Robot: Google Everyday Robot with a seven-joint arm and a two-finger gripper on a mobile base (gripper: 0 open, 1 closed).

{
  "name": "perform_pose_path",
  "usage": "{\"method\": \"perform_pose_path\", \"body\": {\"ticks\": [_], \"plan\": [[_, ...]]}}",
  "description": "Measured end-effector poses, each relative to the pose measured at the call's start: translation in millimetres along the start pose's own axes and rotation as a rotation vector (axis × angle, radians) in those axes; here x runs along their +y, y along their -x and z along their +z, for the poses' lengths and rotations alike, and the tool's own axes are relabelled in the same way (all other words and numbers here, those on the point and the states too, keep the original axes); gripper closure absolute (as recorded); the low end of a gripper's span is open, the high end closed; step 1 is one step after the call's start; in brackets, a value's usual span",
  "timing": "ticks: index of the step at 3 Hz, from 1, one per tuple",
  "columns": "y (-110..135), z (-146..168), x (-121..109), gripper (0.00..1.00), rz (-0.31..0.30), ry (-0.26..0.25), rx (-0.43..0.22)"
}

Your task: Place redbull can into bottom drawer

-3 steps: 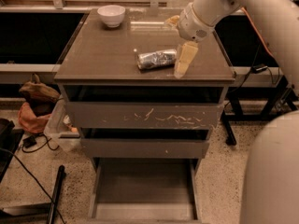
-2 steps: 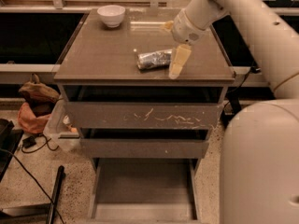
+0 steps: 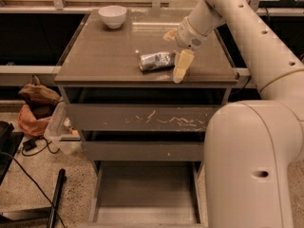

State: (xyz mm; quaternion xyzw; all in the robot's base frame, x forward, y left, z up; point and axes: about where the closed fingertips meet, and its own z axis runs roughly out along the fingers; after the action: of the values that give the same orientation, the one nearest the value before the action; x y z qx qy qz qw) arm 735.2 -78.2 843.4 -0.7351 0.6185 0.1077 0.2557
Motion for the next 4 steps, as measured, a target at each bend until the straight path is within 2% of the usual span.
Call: {"method": "perform_pose_path", "body": {"ticks": [1,2,4], "plan": [[-2.2,10.0,-4.9,0.0,-0.004,0.022,0.002],[-1.9,12.3,-7.7,0.18,-0.004,0.015,0.0],[-0.6,14.5,-9.4,0.65,-0.005,0.005,-0.002]]}}
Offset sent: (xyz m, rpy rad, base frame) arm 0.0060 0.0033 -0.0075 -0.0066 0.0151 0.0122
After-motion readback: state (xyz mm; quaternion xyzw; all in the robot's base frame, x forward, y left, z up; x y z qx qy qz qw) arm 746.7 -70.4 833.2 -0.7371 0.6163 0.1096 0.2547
